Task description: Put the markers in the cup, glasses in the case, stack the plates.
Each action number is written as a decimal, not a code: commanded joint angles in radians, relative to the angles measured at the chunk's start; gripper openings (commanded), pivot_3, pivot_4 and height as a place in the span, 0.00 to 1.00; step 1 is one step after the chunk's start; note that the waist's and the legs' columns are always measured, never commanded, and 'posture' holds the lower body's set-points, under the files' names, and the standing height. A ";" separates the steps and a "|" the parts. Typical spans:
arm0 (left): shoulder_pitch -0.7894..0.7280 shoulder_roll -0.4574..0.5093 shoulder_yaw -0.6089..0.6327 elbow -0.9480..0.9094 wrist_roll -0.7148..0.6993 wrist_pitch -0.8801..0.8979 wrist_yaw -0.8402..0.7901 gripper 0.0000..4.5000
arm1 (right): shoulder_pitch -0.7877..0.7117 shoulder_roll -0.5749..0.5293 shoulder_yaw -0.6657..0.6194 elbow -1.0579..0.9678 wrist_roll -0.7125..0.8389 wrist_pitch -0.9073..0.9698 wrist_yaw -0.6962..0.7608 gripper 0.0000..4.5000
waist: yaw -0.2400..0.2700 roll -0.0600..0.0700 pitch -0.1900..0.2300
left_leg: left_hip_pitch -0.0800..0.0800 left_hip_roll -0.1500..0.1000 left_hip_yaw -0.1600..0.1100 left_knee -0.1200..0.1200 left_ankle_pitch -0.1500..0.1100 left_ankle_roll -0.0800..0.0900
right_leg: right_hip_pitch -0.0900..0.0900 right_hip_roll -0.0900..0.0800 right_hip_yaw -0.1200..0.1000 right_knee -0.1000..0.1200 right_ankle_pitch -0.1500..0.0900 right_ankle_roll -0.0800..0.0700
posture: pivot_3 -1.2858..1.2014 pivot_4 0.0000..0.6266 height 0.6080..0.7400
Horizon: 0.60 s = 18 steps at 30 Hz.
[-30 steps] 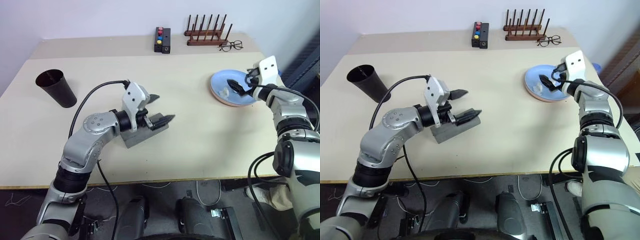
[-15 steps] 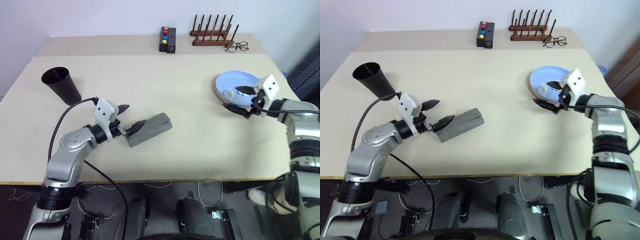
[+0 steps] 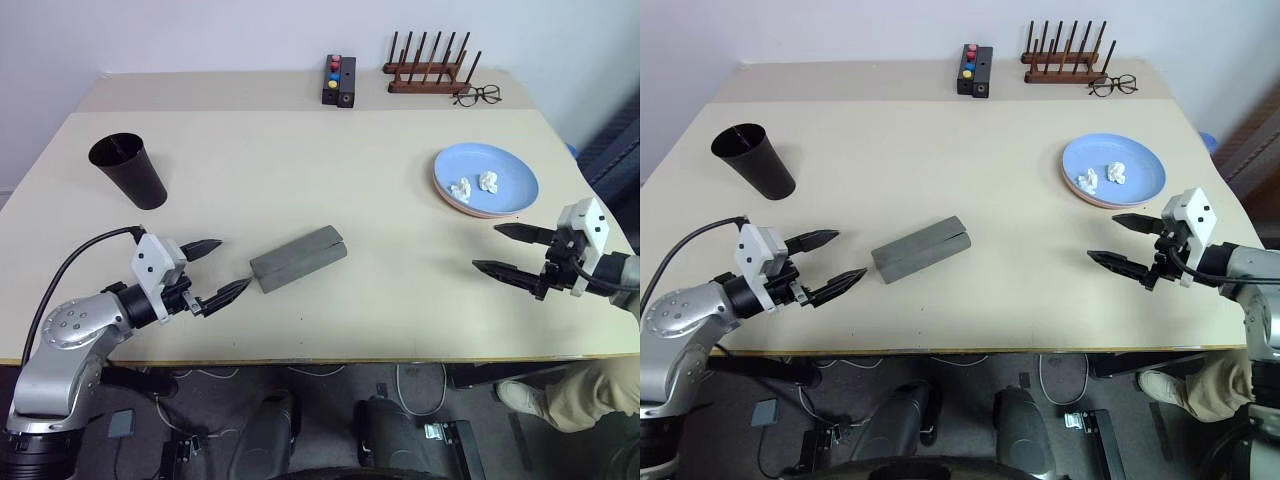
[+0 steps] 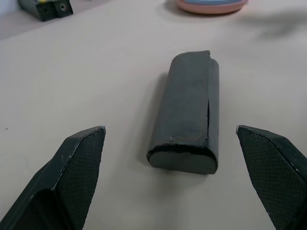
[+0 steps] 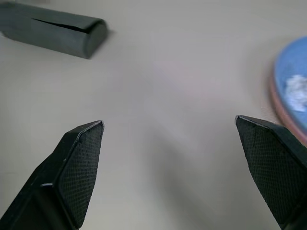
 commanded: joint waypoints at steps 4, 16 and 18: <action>0.098 -0.013 0.069 -0.055 -0.009 -0.051 0.023 1.00 | 0.118 -0.015 -0.114 -0.123 0.036 0.019 -0.050 0.99 | 0.001 0.000 0.000 | -0.001 0.000 0.000 -0.001 -0.001 0.001 | 0.000 0.000 0.000 -0.004 0.000 0.000 | 0.52 0.24 1.00; 0.144 -0.011 0.067 -0.183 -0.049 0.031 0.093 1.00 | 0.184 -0.023 -0.135 -0.134 0.065 0.022 -0.053 0.99 | 0.001 0.001 -0.001 | -0.004 0.000 0.000 0.000 -0.002 0.003 | 0.001 0.000 0.000 -0.010 0.001 -0.001 | 0.52 0.24 1.00; 0.136 -0.009 0.064 -0.186 -0.059 0.044 0.094 1.00 | 0.181 -0.028 -0.134 -0.115 0.060 0.013 -0.044 0.99 | 0.001 0.001 -0.001 | -0.004 0.000 0.000 0.000 -0.002 0.003 | 0.001 0.000 -0.001 -0.010 0.001 -0.001 | 0.52 0.24 1.00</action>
